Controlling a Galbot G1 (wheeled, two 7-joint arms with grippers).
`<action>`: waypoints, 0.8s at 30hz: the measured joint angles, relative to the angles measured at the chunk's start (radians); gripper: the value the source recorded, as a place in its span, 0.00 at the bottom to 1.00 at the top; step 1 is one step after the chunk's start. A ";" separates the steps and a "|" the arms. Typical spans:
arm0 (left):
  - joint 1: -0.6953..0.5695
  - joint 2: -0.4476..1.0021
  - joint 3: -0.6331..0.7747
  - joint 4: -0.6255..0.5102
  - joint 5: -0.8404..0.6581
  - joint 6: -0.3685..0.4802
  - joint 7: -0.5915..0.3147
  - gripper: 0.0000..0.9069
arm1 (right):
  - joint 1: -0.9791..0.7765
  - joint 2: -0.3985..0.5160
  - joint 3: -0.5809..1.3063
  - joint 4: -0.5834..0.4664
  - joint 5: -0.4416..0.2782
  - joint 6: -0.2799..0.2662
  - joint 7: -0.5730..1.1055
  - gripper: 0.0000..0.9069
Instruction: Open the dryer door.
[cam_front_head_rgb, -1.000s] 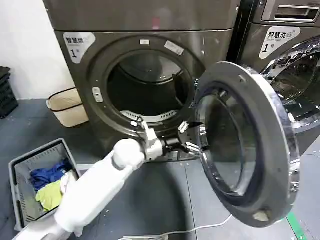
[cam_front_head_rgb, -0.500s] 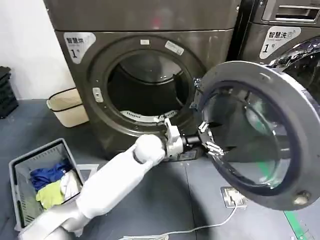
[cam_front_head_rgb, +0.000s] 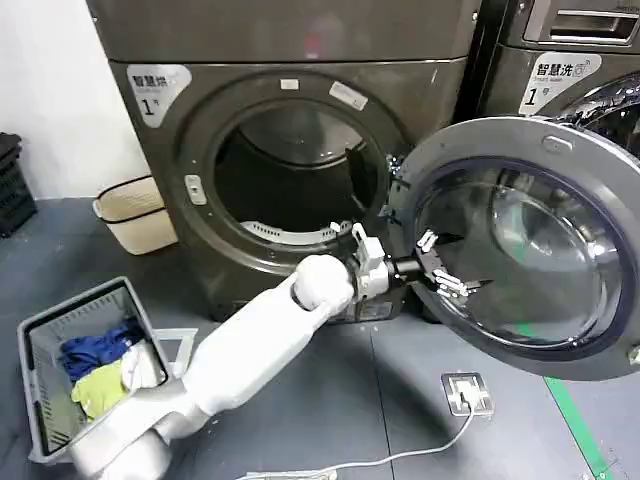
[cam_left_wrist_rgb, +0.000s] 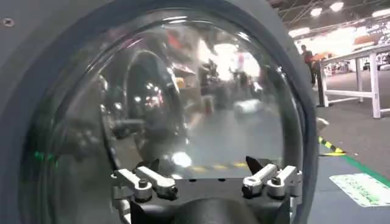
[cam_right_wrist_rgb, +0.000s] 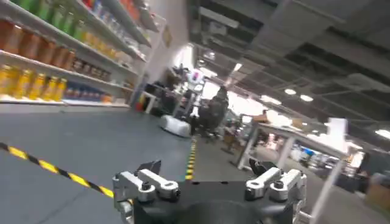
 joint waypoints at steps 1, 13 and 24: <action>-0.002 -0.003 0.001 0.004 0.000 0.000 0.000 1.00 | 0.000 0.003 0.001 0.002 0.000 0.001 0.000 1.00; -0.011 -0.030 -0.001 0.044 -0.011 -0.006 -0.069 1.00 | -0.006 0.014 0.009 0.000 0.001 0.016 0.002 1.00; -0.016 -0.038 -0.003 0.042 -0.021 -0.001 -0.076 1.00 | -0.002 0.015 0.004 0.014 0.001 0.013 0.001 1.00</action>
